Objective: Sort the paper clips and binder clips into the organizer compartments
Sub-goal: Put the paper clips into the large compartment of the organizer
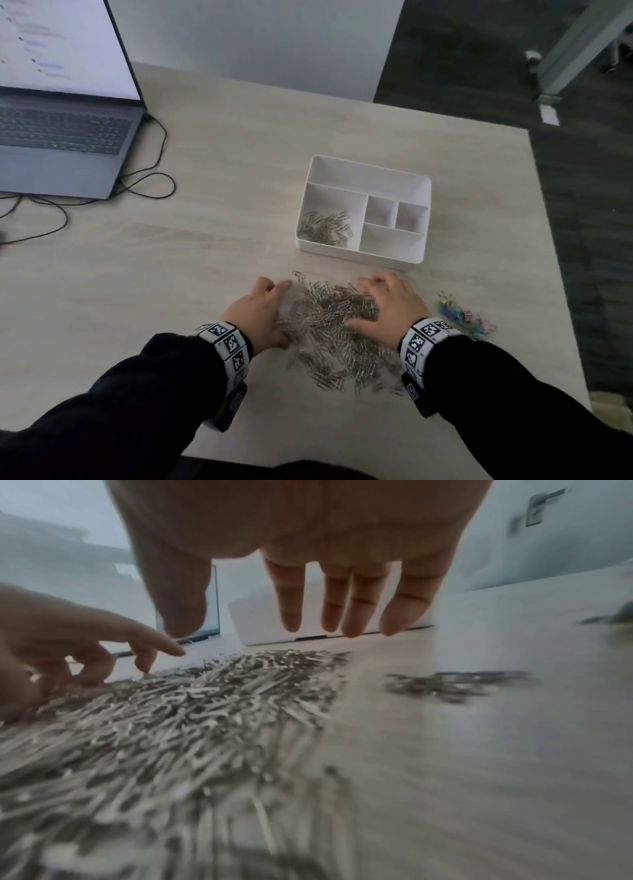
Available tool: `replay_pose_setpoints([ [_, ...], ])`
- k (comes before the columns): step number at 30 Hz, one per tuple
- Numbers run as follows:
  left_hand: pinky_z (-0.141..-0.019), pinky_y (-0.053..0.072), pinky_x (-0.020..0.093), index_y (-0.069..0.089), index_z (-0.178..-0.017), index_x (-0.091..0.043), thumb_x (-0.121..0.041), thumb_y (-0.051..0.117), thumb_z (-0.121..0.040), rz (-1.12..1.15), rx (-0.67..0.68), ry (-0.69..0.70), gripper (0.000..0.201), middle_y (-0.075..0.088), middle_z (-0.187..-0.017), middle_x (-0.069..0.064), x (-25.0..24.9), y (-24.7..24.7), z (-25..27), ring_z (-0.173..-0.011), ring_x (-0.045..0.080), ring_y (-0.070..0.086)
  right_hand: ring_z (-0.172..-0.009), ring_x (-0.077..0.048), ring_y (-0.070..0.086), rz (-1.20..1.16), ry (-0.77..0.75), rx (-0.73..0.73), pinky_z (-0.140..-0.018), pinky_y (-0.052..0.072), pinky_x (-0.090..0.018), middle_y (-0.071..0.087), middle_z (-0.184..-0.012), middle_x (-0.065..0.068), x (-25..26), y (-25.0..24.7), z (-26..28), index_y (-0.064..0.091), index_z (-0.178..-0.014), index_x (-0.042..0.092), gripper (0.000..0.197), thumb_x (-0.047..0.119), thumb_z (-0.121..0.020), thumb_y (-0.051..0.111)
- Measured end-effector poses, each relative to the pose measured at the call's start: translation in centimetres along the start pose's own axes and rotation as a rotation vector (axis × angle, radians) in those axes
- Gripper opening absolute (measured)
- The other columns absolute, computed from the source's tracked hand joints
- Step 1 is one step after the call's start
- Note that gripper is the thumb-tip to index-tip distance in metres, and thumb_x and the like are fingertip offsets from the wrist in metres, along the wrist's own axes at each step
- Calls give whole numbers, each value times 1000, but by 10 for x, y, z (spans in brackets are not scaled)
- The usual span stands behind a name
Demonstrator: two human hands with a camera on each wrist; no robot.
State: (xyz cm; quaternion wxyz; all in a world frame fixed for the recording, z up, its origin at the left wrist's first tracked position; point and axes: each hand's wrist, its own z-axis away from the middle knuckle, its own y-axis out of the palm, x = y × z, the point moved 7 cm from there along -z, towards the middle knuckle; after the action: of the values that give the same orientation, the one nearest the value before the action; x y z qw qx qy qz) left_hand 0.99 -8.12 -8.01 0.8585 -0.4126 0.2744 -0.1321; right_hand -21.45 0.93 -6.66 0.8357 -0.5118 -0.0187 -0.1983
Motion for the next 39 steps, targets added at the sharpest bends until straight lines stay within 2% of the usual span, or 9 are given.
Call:
replay_pose_setpoints([
  [3, -88, 52, 36, 12, -149, -34, -52, 85, -54, -12, -2, -29, 121, 25, -135, 0, -12, -3, -10, -100, 28, 62, -129, -24, 41, -40, 70, 135, -106, 44, -46, 21, -147, 2, -16, 11, 11, 11, -149, 40, 113, 87, -58, 59],
  [6, -87, 53, 36, 14, -147, -35, -52, 83, -55, -55, 23, 9, 117, 24, -135, 2, -28, -4, -17, -101, 28, 62, -120, -23, 47, -91, 54, 159, -105, 45, -43, 22, -141, 2, -12, 20, 17, 12, -147, 41, 111, 76, -59, 71],
  [9, -85, 55, 36, 26, -138, -43, -46, 79, -58, -60, 39, 78, 96, 27, -129, 1, -45, -2, -22, -96, 28, 63, -116, -22, 50, -93, 15, 130, -104, 45, -40, 24, -137, 1, 1, 24, 13, 15, -147, 38, 105, 68, -65, 73],
  [15, -83, 55, 39, 44, -127, -32, -32, 66, -73, -82, 61, 154, 59, 38, -120, 2, -62, 4, -28, -92, 28, 63, -103, -26, 57, -185, -54, 67, -96, 49, -37, 35, -123, -2, 27, 25, 3, 35, -141, 32, 70, 40, -80, 67],
  [20, -84, 51, 35, 57, -114, -25, -28, 62, -79, -34, 74, 187, 36, 50, -114, 3, -64, 6, -31, -98, 26, 60, -99, -22, 55, -250, -43, 100, -91, 48, -35, 46, -112, -1, 30, 25, -1, 54, -120, 25, 36, 27, -85, 61],
  [27, -84, 45, 24, 72, -94, -28, -31, 70, -77, 156, -3, 171, 17, 67, -94, -4, -51, -13, -36, -91, 13, 59, -95, -17, 58, -424, 45, 19, -86, 43, -23, 59, -104, 1, 23, 12, -8, 67, -107, 23, 26, 23, -82, 68],
  [34, -65, 52, 19, 74, -80, -26, -30, 78, -75, 441, -9, 67, 7, 67, -66, -13, -34, -37, -39, -56, -4, 58, -80, -12, 61, -497, 30, -12, -74, 51, -25, 62, -93, 6, 28, -11, -14, 68, -94, 28, 17, 22, -79, 68],
  [36, -62, 57, 23, 74, -78, -25, -25, 78, -76, 535, -9, 41, 5, 67, -60, -10, -34, -48, -41, -52, 1, 60, -73, -10, 61, -515, 45, -27, -69, 51, -25, 64, -87, 8, 30, -19, -18, 67, -90, 29, 13, 24, -78, 68],
  [39, -64, 61, 30, 74, -78, -21, -20, 78, -78, 678, -38, 18, 4, 72, -68, -2, -35, -69, -47, -61, 14, 67, -60, -7, 63, -572, 67, -20, -60, 55, -25, 69, -77, 7, 34, -30, -26, 66, -86, 28, 9, 23, -78, 68],
])
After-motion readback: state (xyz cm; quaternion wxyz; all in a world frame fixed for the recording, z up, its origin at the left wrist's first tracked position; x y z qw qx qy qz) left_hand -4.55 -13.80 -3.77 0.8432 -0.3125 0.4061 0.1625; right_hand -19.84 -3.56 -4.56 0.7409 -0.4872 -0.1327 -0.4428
